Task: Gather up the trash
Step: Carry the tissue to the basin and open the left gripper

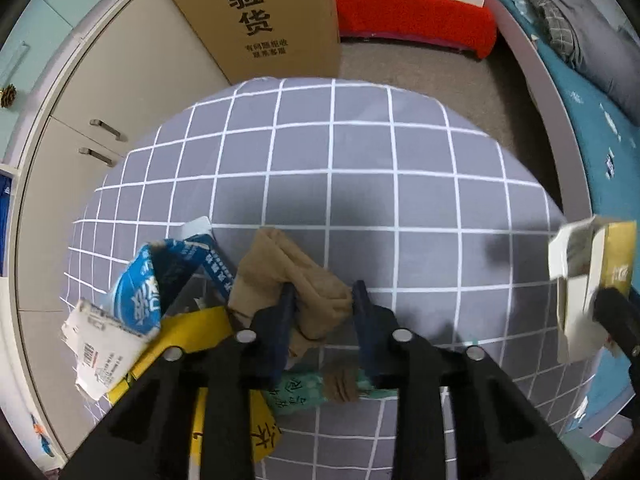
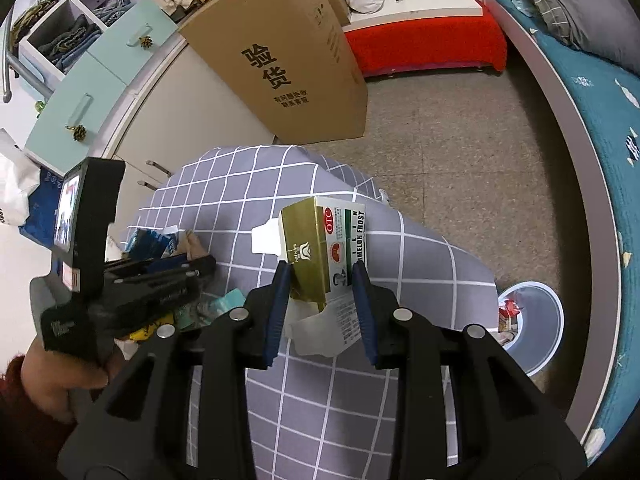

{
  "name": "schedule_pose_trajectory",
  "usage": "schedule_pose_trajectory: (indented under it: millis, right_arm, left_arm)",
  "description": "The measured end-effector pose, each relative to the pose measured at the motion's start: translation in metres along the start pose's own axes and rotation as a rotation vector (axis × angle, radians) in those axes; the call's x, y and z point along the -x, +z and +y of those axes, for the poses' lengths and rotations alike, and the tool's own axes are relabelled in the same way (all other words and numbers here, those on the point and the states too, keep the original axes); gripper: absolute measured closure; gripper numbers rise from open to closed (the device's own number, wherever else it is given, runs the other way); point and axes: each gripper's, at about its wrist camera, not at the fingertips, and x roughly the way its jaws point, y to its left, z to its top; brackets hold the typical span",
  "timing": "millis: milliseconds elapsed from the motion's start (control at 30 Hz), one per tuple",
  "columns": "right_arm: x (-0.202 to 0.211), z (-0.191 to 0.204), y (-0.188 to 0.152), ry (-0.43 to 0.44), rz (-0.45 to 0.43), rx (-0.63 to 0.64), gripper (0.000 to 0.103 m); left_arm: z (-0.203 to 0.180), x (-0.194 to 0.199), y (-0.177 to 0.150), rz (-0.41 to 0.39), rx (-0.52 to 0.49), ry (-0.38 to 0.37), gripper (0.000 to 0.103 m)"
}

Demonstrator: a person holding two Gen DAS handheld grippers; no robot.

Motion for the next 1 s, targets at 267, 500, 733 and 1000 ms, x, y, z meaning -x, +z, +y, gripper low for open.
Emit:
schedule_pose_trajectory:
  millis: [267, 500, 733, 1000]
  right_arm:
    - [0.031, -0.012, 0.002, 0.047, -0.012, -0.004, 0.073]
    - [0.073, -0.044, 0.001, 0.069, -0.033, -0.019, 0.074]
    - [0.124, -0.098, -0.009, 0.027, -0.06, -0.031, 0.074]
    - [0.168, -0.171, -0.028, -0.069, -0.073, -0.08, 0.074]
  left_arm:
    - [-0.005, 0.069, -0.011, -0.141, 0.069, -0.133, 0.098]
    - [-0.063, 0.124, -0.029, -0.219, 0.052, -0.254, 0.099]
    - [-0.15, 0.151, -0.053, -0.222, -0.022, -0.329, 0.099]
    - [-0.243, 0.157, -0.069, -0.2, -0.121, -0.381, 0.099]
